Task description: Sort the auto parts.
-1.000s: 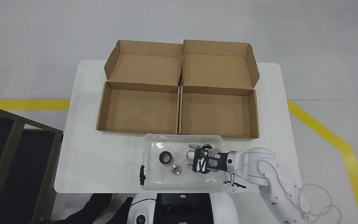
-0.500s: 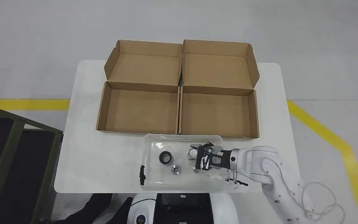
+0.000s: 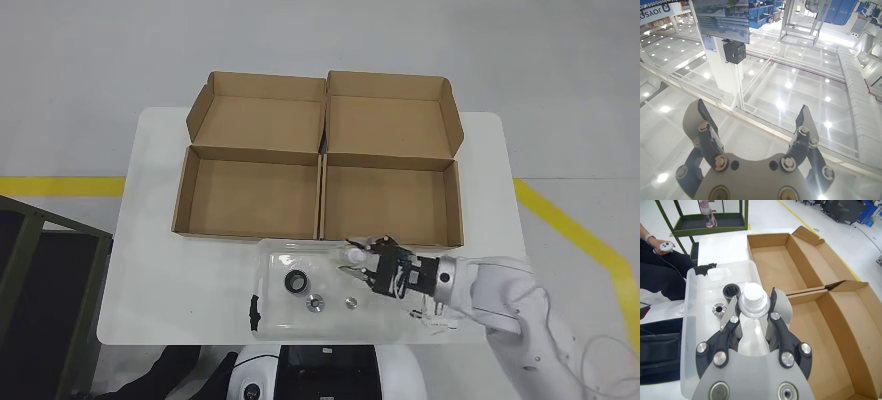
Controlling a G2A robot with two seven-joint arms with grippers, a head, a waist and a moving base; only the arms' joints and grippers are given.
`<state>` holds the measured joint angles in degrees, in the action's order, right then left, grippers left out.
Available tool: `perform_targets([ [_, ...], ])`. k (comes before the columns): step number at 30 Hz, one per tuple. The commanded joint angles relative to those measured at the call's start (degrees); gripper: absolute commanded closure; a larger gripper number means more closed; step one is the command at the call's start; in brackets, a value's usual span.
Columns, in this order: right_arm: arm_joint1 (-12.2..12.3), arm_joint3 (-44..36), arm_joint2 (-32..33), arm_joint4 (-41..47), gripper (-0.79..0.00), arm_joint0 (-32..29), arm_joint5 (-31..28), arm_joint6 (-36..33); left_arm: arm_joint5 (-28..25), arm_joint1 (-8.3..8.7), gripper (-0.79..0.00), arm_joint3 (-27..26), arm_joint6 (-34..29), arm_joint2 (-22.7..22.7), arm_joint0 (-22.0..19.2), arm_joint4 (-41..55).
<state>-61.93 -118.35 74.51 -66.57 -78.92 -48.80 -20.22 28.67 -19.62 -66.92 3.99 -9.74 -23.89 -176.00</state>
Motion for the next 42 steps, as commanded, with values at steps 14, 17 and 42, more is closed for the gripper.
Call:
perform_targets([
  [14, -0.8, -0.4, 2.1, 8.9, 0.000, 5.4, 10.3, 12.2, 0.0, 0.00, -0.785, 0.0, 0.0, 0.0, 0.0, 0.0],
  [17, -1.1, -0.2, 2.1, 11.2, 0.000, 6.7, 12.0, 15.3, 0.0, 0.00, -0.785, 0.0, 0.0, 0.0, 0.0, 0.0],
  [42, -2.3, 0.4, 2.5, 21.4, 0.000, 7.5, 14.1, 26.8, 0.0, 0.00, -0.785, 0.0, 0.0, 0.0, 0.0, 0.0],
])
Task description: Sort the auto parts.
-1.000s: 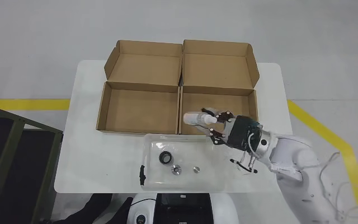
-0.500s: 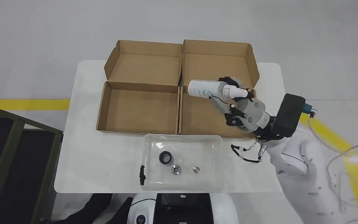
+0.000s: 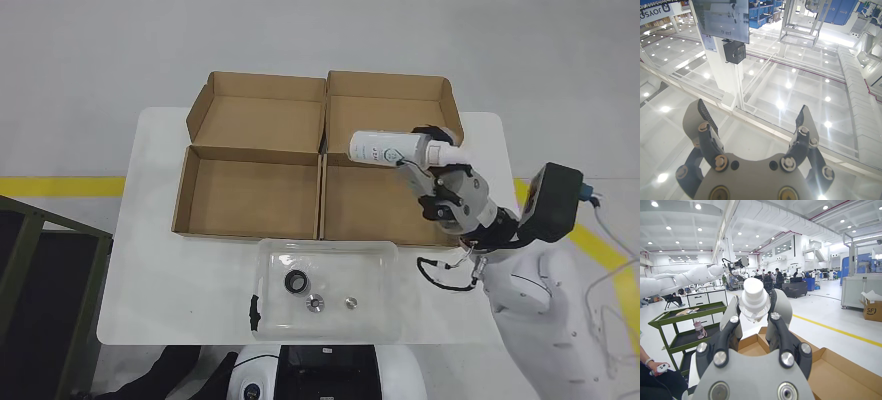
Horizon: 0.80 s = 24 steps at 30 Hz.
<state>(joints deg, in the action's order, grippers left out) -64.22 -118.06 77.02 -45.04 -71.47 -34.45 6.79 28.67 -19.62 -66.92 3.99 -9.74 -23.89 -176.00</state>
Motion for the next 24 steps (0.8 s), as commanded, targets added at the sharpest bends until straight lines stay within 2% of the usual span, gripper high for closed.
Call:
perform_targets([
  [1, 0.0, 0.4, 0.0, -0.7, 0.000, 0.1, -0.5, -0.8, 0.0, 0.00, -0.785, 0.0, 0.0, 0.0, 0.0, 0.0],
  [13, 0.7, 4.9, 0.0, -12.3, 0.000, -1.8, -4.2, -9.6, 0.0, 0.00, -0.785, 0.0, 0.0, 0.0, 0.0, 0.0],
  [24, 0.9, 11.0, -2.6, -18.7, 0.000, -5.2, -5.2, -10.8, 0.0, 0.00, -0.785, 0.0, 0.0, 0.0, 0.0, 0.0],
])
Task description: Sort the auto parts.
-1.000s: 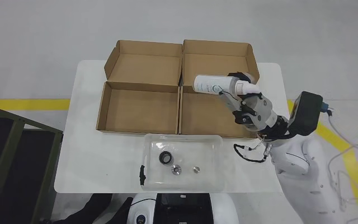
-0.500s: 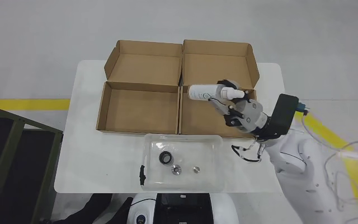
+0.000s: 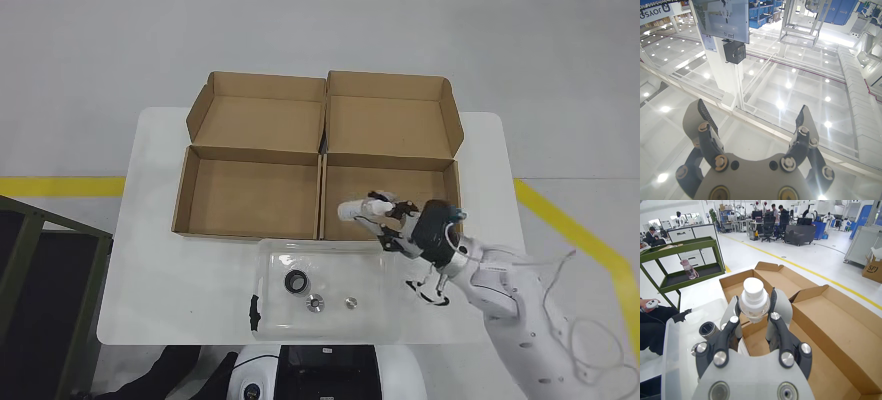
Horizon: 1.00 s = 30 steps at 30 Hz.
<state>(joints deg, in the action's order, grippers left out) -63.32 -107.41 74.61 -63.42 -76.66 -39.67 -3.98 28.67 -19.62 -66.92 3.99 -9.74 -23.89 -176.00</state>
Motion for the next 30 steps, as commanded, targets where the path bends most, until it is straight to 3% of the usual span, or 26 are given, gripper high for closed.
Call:
perform_targets([
  [1, 0.0, 0.8, -0.3, -0.8, 0.000, 0.2, 0.1, -0.1, 0.0, 0.00, -0.785, 0.0, 0.0, 0.0, 0.0, 0.0],
  [12, -0.5, 7.5, -5.4, -7.1, 0.000, 5.6, 0.5, -3.1, 0.0, 0.00, -0.785, 0.0, 0.0, 0.0, 0.0, 0.0],
  [30, -2.7, 17.7, -14.4, -9.7, 0.000, 17.4, 3.6, -9.8, 0.0, 0.00, -0.785, 0.0, 0.0, 0.0, 0.0, 0.0],
])
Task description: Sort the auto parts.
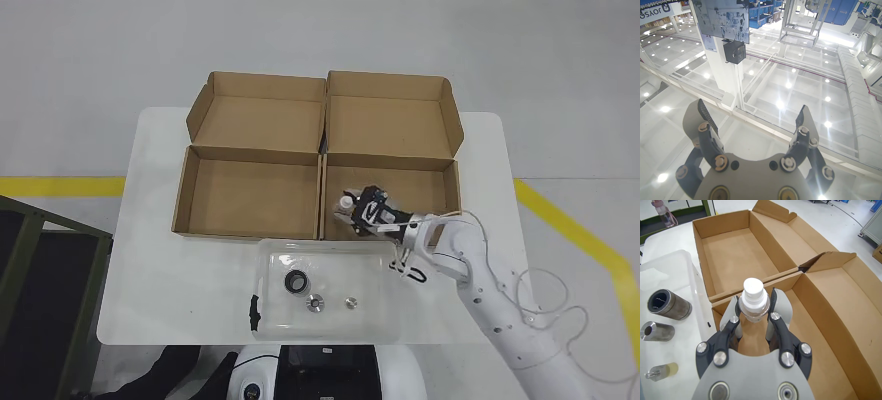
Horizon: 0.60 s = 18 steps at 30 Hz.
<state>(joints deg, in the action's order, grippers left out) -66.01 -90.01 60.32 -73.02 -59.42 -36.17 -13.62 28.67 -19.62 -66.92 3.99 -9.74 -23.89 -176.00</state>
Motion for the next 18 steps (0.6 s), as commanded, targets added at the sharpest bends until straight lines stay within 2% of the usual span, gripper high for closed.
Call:
perform_targets([
  [1, -0.1, 0.8, -0.2, -0.3, 0.000, 0.5, 0.2, -0.3, 0.0, 0.00, -0.785, 0.0, 0.0, 0.0, 0.0, 0.0],
  [5, -0.3, 2.0, -0.8, -0.8, 0.000, 1.4, 0.4, -0.9, 0.0, 0.00, -0.785, 0.0, 0.0, 0.0, 0.0, 0.0],
  [6, -0.3, 2.2, -0.8, -0.9, -0.028, 1.5, 0.4, -1.0, 0.0, 0.00, -0.785, 0.0, 0.0, 0.0, 0.0, 0.0],
  [7, -0.3, 2.4, -0.9, -1.1, -0.160, 1.7, 0.4, -1.1, 0.0, 0.00, -0.785, 0.0, 0.0, 0.0, 0.0, 0.0],
  [10, -0.4, 3.0, -1.3, -1.2, -0.459, 2.0, 0.4, -1.4, 0.0, 0.00, -0.785, 0.0, 0.0, 0.0, 0.0, 0.0],
  [11, -0.5, 3.2, -1.4, -1.2, -0.656, 2.2, 0.4, -1.4, 0.0, 0.00, -0.785, 0.0, 0.0, 0.0, 0.0, 0.0],
  [12, -0.5, 3.3, -1.5, -1.2, -0.757, 2.3, 0.4, -1.5, 0.0, 0.00, -0.785, 0.0, 0.0, 0.0, 0.0, 0.0],
  [13, -0.6, 3.5, -1.6, -1.1, -0.785, 2.4, 0.5, -1.5, 0.0, 0.00, -0.785, 0.0, 0.0, 0.0, 0.0, 0.0],
  [18, -0.7, 3.4, -1.6, -0.3, -0.785, 2.9, 0.6, -1.6, 0.0, 0.00, -0.785, 0.0, 0.0, 0.0, 0.0, 0.0],
])
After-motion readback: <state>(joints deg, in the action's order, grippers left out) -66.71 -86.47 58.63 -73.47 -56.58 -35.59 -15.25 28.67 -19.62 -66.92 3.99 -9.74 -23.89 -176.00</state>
